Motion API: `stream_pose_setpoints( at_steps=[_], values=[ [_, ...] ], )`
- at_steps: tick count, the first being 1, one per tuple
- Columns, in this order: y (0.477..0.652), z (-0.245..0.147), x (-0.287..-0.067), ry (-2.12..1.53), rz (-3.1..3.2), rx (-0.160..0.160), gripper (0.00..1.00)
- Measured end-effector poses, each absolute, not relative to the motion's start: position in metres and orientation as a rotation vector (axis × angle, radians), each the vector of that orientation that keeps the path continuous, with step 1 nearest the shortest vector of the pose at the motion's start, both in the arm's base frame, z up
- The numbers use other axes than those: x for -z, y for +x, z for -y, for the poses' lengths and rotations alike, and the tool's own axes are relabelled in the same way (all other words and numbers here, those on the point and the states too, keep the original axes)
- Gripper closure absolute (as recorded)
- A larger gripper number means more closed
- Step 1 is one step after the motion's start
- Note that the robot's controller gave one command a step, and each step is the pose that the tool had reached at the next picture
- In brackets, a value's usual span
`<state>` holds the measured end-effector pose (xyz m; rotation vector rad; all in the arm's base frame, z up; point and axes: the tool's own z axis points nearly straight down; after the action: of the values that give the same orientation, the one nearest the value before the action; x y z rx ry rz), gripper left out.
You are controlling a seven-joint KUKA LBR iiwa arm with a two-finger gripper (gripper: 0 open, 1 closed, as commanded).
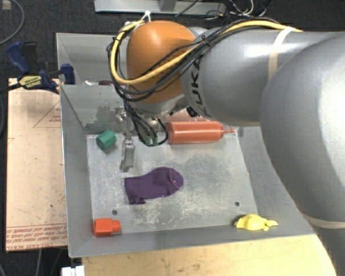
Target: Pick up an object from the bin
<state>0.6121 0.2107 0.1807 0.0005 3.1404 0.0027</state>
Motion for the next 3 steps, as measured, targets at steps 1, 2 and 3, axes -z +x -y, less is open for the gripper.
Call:
stream_pose_setpoints(
  at_steps=[1, 2, 3],
  values=[
    [0.612, -0.211, -0.181, 0.001, -3.14, -0.003, 0.0],
    [0.594, -0.191, -0.143, -0.159, -3.132, -0.004, 0.0],
    [0.564, -0.159, -0.143, -0.523, -3.099, -0.003, 0.0]
  ],
)
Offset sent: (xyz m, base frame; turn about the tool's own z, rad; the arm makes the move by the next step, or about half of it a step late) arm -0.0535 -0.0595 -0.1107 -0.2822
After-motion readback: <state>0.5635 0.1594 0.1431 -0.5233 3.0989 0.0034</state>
